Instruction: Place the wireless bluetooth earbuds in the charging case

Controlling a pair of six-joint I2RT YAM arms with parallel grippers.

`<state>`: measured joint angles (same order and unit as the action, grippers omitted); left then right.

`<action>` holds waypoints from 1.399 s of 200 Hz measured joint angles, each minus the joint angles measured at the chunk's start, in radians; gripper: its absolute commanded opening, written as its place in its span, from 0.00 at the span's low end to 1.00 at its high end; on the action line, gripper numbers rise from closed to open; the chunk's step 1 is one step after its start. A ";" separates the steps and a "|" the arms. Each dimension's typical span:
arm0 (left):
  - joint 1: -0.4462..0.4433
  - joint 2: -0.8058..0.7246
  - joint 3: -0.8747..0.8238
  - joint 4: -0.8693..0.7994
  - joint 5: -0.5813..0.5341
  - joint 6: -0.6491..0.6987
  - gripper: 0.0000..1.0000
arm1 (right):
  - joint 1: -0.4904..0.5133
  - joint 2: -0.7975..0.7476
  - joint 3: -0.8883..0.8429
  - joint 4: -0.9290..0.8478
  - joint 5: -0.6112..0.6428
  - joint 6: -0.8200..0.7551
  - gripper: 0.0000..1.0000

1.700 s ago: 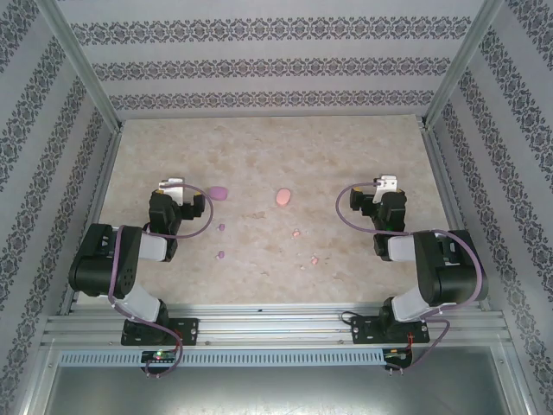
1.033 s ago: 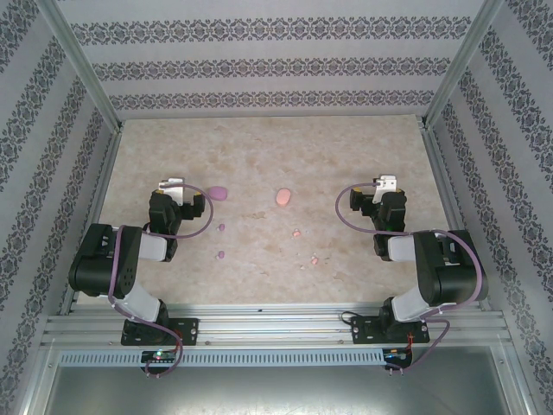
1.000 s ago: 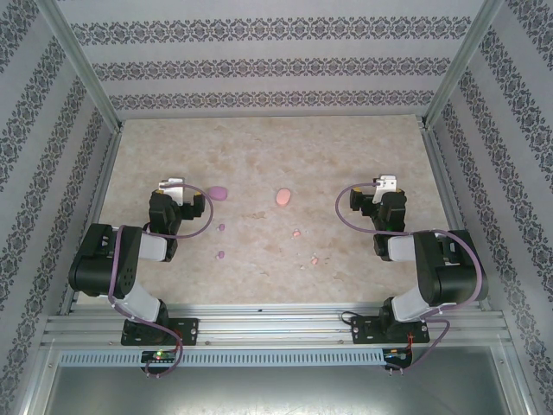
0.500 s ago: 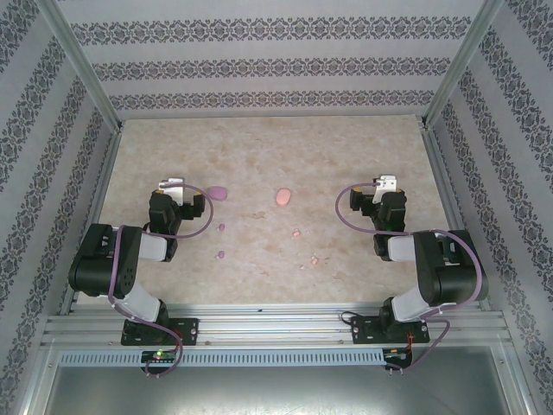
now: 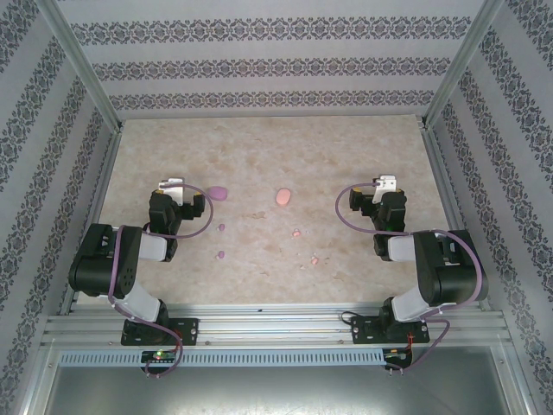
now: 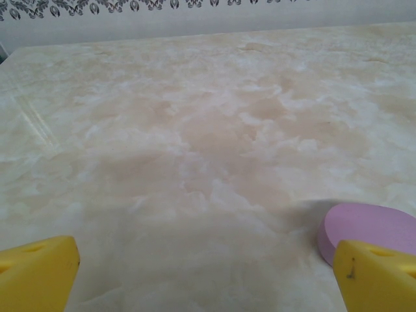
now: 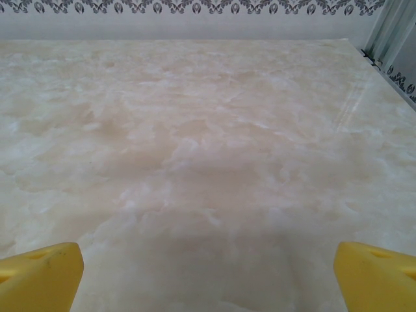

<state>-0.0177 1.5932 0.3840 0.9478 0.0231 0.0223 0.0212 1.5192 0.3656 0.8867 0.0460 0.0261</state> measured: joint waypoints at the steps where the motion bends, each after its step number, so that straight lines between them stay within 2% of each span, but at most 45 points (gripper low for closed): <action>1: 0.000 0.000 0.000 0.000 0.000 0.000 1.00 | 0.000 0.000 0.000 0.000 -0.001 0.000 0.98; 45: 0.000 -0.039 0.008 -0.079 -0.002 -0.001 1.00 | 0.000 -0.010 -0.004 0.001 -0.011 0.000 0.98; 81: 0.000 -0.143 0.093 -0.258 -0.015 -0.004 1.00 | 0.002 -0.127 -0.007 -0.068 -0.013 0.000 0.98; 119: -0.010 -0.163 0.350 -0.526 -0.004 -0.045 1.00 | 0.048 -0.378 0.103 -0.442 0.021 0.080 0.98; 147: -0.114 -0.106 0.528 -0.685 -0.015 -0.095 1.00 | 0.087 -0.484 0.216 -0.672 0.026 0.170 0.98; 167: -0.242 -0.007 0.643 -0.803 -0.014 -0.114 1.00 | 0.135 -0.456 0.311 -0.829 0.020 0.230 0.98; 186: -0.353 0.088 0.718 -0.901 0.006 -0.134 1.00 | 0.195 -0.360 0.435 -0.992 0.003 0.282 0.98; 209: -0.441 0.168 0.763 -0.980 0.062 -0.159 1.00 | 0.249 -0.241 0.559 -1.130 -0.064 0.341 0.90; 246: -0.509 0.238 0.835 -1.046 0.141 -0.163 1.00 | 0.277 -0.142 0.580 -1.218 -0.207 0.461 0.87; 280: -0.519 0.277 0.903 -1.072 0.183 -0.155 0.90 | 0.283 -0.134 0.559 -1.247 -0.238 0.531 0.88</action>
<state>-0.5369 1.8702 1.2865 -0.1238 0.2066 -0.1326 0.3038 1.3849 0.9245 -0.3603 -0.1921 0.5575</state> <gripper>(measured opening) 0.934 0.877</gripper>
